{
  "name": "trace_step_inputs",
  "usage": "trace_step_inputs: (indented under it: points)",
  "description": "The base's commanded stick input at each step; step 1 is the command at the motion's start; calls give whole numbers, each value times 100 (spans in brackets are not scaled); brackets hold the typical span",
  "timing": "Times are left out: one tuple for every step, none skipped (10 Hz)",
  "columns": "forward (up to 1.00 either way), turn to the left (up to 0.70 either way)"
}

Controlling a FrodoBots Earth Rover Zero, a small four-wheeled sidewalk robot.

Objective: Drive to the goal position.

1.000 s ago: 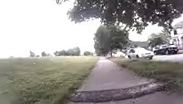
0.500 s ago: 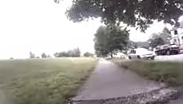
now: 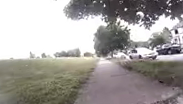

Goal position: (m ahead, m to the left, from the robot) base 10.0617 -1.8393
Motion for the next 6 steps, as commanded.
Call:
trace_step_inputs:
  points:
    - [70,0]
    - [70,0]
    - [70,0]
    - [70,0]
    - [70,0]
    - [70,0]
